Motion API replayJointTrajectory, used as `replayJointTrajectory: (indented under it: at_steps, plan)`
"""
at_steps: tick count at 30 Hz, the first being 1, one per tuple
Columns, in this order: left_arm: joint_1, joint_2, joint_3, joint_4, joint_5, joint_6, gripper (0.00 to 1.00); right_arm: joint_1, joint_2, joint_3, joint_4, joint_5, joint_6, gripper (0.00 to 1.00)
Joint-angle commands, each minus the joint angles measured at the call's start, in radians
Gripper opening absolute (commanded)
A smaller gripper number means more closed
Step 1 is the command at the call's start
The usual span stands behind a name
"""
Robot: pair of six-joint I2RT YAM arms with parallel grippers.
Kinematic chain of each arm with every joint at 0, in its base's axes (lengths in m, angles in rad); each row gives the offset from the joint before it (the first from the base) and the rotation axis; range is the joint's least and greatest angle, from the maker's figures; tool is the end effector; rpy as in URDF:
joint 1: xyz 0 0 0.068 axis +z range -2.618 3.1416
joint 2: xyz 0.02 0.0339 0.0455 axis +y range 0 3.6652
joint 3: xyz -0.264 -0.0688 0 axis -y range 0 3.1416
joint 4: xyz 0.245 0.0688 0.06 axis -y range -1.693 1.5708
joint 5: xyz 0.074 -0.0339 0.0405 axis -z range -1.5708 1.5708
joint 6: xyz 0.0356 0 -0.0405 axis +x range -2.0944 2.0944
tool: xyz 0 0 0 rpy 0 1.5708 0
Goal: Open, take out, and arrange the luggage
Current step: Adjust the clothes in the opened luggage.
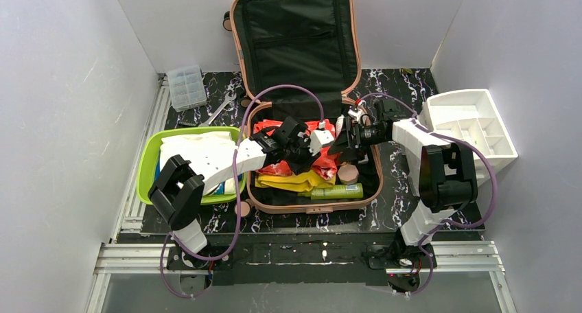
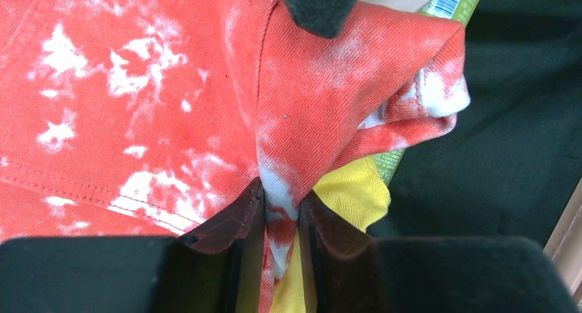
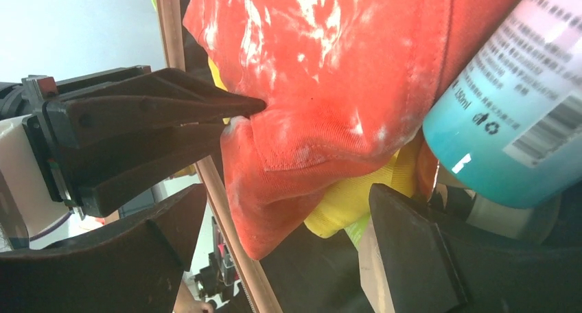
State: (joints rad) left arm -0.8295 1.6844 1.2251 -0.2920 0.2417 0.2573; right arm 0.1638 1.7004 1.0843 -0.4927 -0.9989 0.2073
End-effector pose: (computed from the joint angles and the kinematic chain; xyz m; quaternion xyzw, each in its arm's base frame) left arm 0.2473 -0.2827 0.2469 0.5119 0.7545 -0.2177 0.3482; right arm 0.3210 0.0834 0.1992 -0.0910 0.8567 0.4953 0.1115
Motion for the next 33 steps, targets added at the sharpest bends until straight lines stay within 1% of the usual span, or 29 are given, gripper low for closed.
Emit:
replayJointTrajectory:
  at_steps: [1, 6, 11, 14, 16, 18, 19, 21, 24, 31, 33]
  plan:
    - [0.042, -0.085, 0.029, -0.044, 0.027, -0.026, 0.17, -0.009, 0.050, 0.081, -0.005, 0.102, 0.008, 0.98]
    - [0.049, -0.081, 0.042, -0.054, 0.053, -0.037, 0.14, -0.009, 0.135, 0.105, 0.023, 0.085, 0.056, 0.98]
    - [0.051, -0.081, 0.057, -0.072, 0.071, -0.042, 0.14, 0.001, 0.187, 0.142, 0.004, 0.065, 0.067, 0.98]
    - [0.058, -0.079, 0.064, -0.079, 0.090, -0.046, 0.16, 0.010, 0.189, 0.127, 0.015, 0.059, 0.078, 0.98]
    - [0.061, -0.077, 0.068, -0.085, 0.107, -0.047, 0.21, 0.016, 0.196, 0.116, 0.030, 0.046, 0.101, 0.98]
    - [0.062, -0.076, 0.069, -0.087, 0.124, -0.046, 0.36, 0.025, 0.200, 0.114, 0.045, 0.026, 0.114, 0.98]
    - [0.062, -0.075, 0.068, -0.089, 0.127, -0.044, 0.41, 0.028, 0.201, 0.114, 0.053, 0.012, 0.121, 0.98]
    - [0.062, -0.075, 0.069, -0.097, 0.136, -0.037, 0.45, 0.041, 0.201, 0.116, 0.068, -0.015, 0.131, 0.98]
    - [0.066, -0.079, 0.078, -0.115, 0.148, -0.026, 0.55, 0.058, 0.203, 0.120, 0.085, -0.034, 0.135, 0.98]
    - [0.115, -0.109, 0.096, -0.152, 0.164, -0.011, 0.61, 0.087, 0.225, 0.121, 0.122, -0.054, 0.131, 0.99]
    - [0.143, -0.125, 0.089, -0.161, 0.167, -0.006, 0.62, 0.092, 0.224, 0.110, 0.167, -0.093, 0.138, 0.99]
